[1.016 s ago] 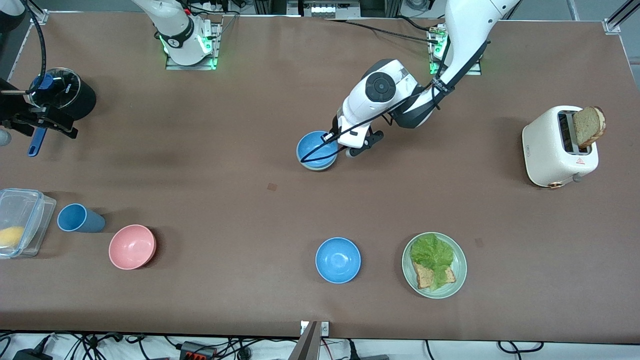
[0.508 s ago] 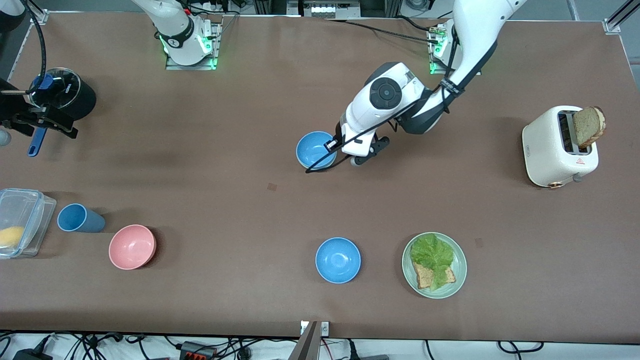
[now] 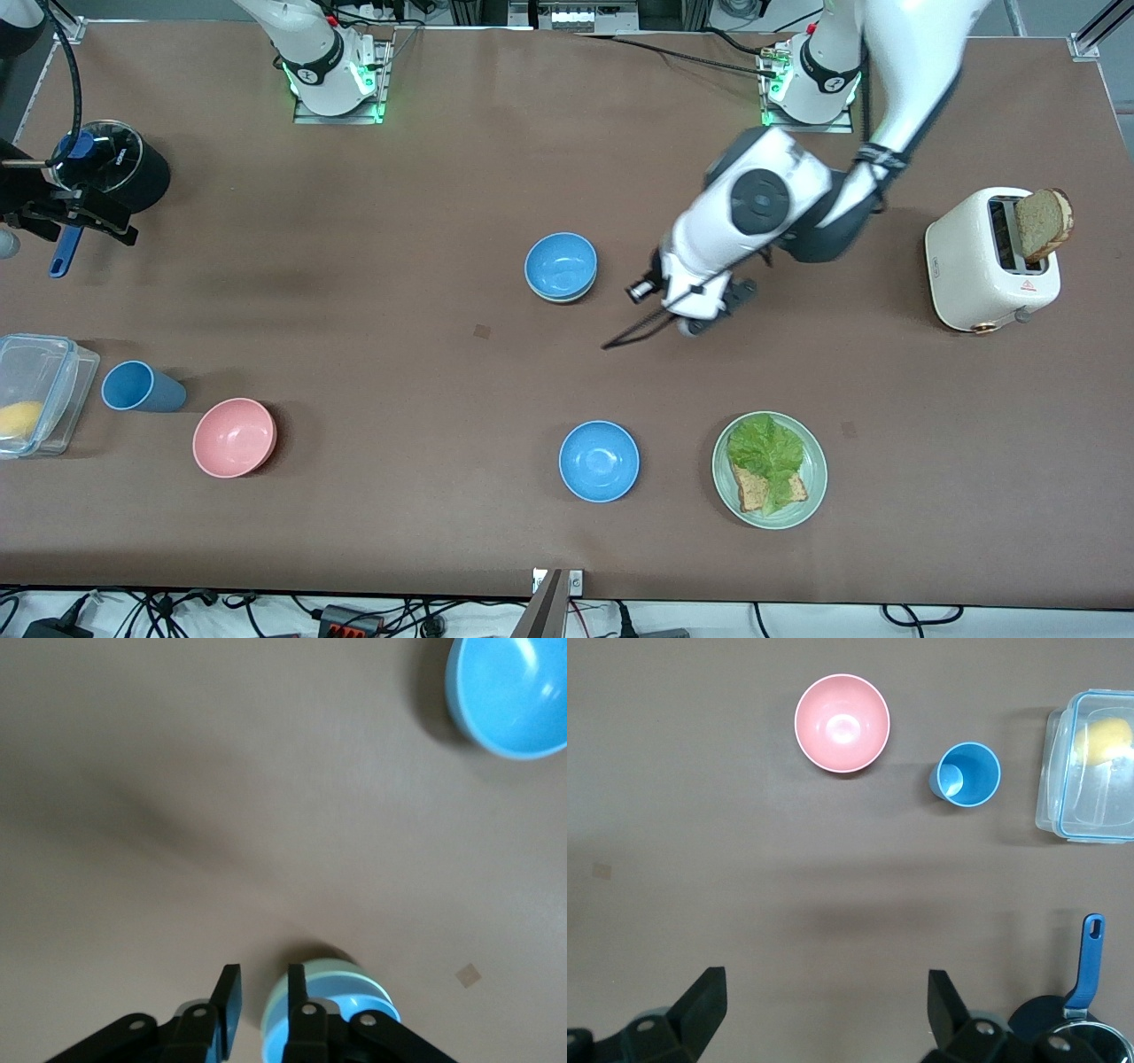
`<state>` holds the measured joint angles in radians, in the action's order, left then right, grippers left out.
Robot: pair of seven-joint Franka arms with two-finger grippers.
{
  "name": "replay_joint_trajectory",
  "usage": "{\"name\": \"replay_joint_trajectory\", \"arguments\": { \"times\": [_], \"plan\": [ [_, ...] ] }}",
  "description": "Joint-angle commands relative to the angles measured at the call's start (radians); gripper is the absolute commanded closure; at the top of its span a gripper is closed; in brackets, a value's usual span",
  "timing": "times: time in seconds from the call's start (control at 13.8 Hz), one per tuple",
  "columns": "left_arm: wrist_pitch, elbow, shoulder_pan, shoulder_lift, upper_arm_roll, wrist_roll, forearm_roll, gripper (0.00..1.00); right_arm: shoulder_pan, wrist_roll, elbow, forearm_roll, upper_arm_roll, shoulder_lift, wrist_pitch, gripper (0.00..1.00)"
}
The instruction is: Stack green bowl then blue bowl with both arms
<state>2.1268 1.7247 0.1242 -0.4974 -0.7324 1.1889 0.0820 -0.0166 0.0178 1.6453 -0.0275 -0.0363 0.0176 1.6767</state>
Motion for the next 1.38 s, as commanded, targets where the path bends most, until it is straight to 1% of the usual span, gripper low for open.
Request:
{"name": "replay_joint_trajectory", "arguments": {
  "times": [0.0,0.07,0.22,0.36,0.44,0.65,0.8,0.94,1.02,1.09,1.23,1.31],
  "plan": [
    [-0.060,-0.028,0.061,0.011,-0.013,-0.148,0.024,0.70,-0.002,0.005,-0.012,-0.006,0.004,-0.004,-0.012,0.00],
    [-0.097,-0.034,0.093,0.013,-0.015,-0.202,0.024,0.68,-0.002,0.004,-0.012,-0.006,0.004,-0.004,-0.009,0.00],
    [-0.215,-0.092,0.149,0.013,-0.015,-0.332,0.025,0.64,-0.002,0.004,-0.012,-0.006,0.004,-0.002,-0.008,0.00],
    [-0.307,-0.146,0.201,0.013,-0.015,-0.499,0.021,0.64,-0.002,0.005,-0.012,-0.006,0.004,-0.001,-0.008,0.00],
    [-0.315,-0.167,0.221,0.011,-0.013,-0.543,0.021,0.63,-0.002,0.011,-0.012,-0.006,0.004,-0.001,-0.009,0.00],
    [-0.343,-0.181,0.302,0.011,-0.012,-0.670,0.022,0.58,-0.002,0.011,-0.012,-0.006,0.004,0.001,-0.006,0.00],
    [-0.411,-0.230,0.340,0.004,-0.010,-0.753,0.024,0.55,-0.002,0.013,-0.012,-0.006,0.004,0.001,-0.006,0.00],
    [-0.474,-0.272,0.365,0.010,0.008,-0.819,0.021,0.53,-0.002,0.013,-0.012,-0.006,0.006,0.001,-0.005,0.00],
    [-0.479,-0.269,0.362,0.037,0.039,-0.850,0.022,0.52,-0.002,0.013,-0.012,-0.006,0.004,0.001,-0.005,0.00],
    [-0.481,-0.261,0.350,0.080,0.088,-0.864,0.012,0.50,-0.002,0.013,-0.012,-0.006,0.006,0.001,-0.005,0.00],
    [-0.485,-0.249,0.252,0.149,0.232,-0.890,0.007,0.49,0.000,0.013,-0.012,-0.006,0.006,0.001,-0.005,0.00],
    [-0.485,-0.232,0.221,0.187,0.286,-0.934,-0.011,0.49,0.000,0.013,-0.012,-0.006,0.006,0.001,-0.003,0.00]
  ]
}}
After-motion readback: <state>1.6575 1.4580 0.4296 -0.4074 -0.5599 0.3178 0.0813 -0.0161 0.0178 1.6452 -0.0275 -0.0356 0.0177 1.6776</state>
